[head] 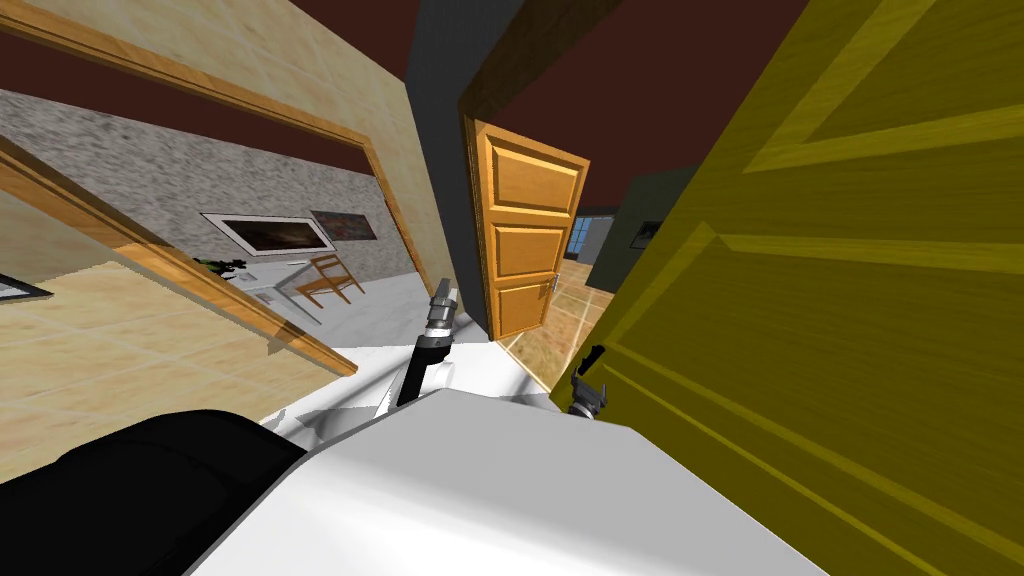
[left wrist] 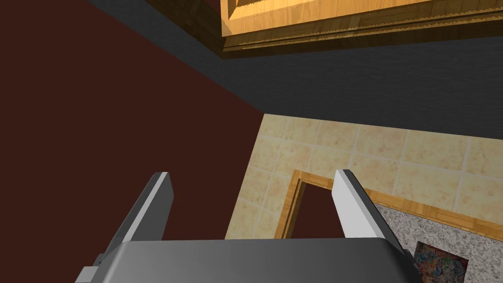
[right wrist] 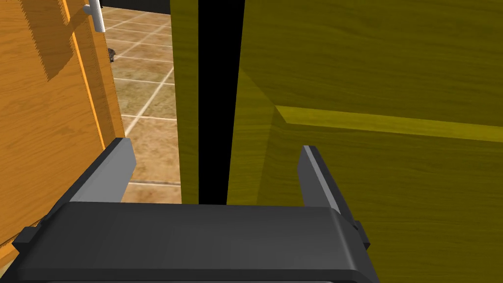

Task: Push the door open

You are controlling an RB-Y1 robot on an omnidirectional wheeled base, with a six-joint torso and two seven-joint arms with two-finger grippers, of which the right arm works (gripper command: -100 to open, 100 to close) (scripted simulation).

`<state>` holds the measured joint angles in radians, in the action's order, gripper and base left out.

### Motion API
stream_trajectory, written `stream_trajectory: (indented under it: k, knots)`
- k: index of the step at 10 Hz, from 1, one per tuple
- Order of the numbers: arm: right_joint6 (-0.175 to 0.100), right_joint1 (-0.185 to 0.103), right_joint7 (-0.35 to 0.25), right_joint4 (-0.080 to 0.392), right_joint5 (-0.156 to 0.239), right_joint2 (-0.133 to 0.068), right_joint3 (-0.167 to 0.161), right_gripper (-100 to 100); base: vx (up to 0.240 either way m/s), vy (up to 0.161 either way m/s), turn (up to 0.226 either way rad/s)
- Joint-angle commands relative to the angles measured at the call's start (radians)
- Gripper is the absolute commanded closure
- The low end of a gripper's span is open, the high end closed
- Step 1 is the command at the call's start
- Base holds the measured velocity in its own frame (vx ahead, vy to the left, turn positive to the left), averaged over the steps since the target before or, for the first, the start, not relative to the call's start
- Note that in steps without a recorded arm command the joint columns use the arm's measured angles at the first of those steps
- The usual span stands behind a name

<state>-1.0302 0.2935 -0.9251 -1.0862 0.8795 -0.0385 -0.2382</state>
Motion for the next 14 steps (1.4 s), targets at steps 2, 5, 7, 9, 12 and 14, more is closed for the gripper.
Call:
stream_trajectory:
  k: [2,5,7,9,12,14]
  knots:
    - [-0.001,0.001,-0.01,0.003,0.003,-0.005,0.005,-100,0.155,-0.097,0.021]
    - [-0.003,-0.005,-0.023,0.017,0.007,0.014,0.012,-100,0.171,-0.089,0.02]
    - [-0.004,-0.006,-0.021,0.017,0.006,0.009,0.011,100,0.027,-0.02,0.003]
    - [-0.004,-0.006,-0.021,0.017,0.006,0.009,0.011,100,-0.015,0.009,-0.001]
    - [-0.004,-0.006,-0.021,0.017,0.006,0.009,0.011,100,0.0,0.0,0.0]
    - [-0.006,-0.009,-0.017,0.016,0.018,-0.002,0.027,100,0.124,-0.02,-0.029]
